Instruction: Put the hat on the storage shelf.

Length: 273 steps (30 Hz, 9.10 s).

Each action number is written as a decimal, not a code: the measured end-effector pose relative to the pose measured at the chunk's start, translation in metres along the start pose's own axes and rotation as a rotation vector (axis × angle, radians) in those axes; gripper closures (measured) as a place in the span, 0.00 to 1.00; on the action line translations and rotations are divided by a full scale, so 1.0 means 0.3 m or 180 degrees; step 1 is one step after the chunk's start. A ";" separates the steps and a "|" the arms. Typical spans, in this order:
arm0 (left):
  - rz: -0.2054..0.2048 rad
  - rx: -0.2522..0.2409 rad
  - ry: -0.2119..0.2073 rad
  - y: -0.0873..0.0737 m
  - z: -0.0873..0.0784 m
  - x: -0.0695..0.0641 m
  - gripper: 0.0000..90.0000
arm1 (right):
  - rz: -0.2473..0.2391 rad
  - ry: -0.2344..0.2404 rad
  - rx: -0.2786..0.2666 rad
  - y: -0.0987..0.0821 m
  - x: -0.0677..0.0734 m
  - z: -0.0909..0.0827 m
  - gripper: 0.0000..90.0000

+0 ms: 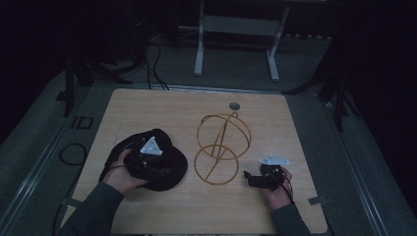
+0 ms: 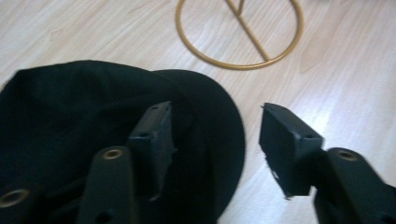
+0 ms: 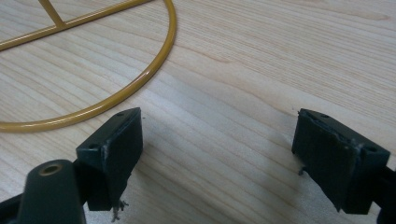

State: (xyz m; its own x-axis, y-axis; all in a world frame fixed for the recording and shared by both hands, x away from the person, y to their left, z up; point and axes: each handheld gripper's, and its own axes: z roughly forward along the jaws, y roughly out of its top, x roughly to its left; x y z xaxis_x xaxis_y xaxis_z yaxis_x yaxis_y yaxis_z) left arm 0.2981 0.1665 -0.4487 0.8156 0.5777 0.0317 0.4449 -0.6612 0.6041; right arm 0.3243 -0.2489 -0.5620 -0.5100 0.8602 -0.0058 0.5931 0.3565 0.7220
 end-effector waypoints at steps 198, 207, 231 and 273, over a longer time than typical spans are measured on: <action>0.0448 -0.0002 0.0089 0.596 -0.482 0.341 0.96 | -0.0015 0.0024 -0.0010 0.002 0.000 0.003 0.18; 0.0447 -0.0244 0.0079 0.623 -0.478 0.318 0.96 | -0.0019 0.0023 -0.0010 0.002 0.000 0.003 0.18; 0.0525 -0.0534 -0.0258 0.671 -0.454 0.290 0.96 | -0.0018 0.0023 -0.0010 0.002 0.000 0.003 0.18; 0.0859 -0.0317 -0.0396 0.838 -0.297 0.109 0.96 | -0.0022 0.0029 -0.0008 0.002 0.000 0.003 0.18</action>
State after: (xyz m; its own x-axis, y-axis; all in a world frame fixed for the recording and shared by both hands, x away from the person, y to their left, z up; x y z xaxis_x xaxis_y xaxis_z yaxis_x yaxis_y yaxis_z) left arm 0.4036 0.0617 -0.2250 0.9411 0.3206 0.1074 0.1728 -0.7291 0.6623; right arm 0.3251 -0.2482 -0.5621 -0.5197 0.8543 -0.0044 0.5880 0.3614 0.7236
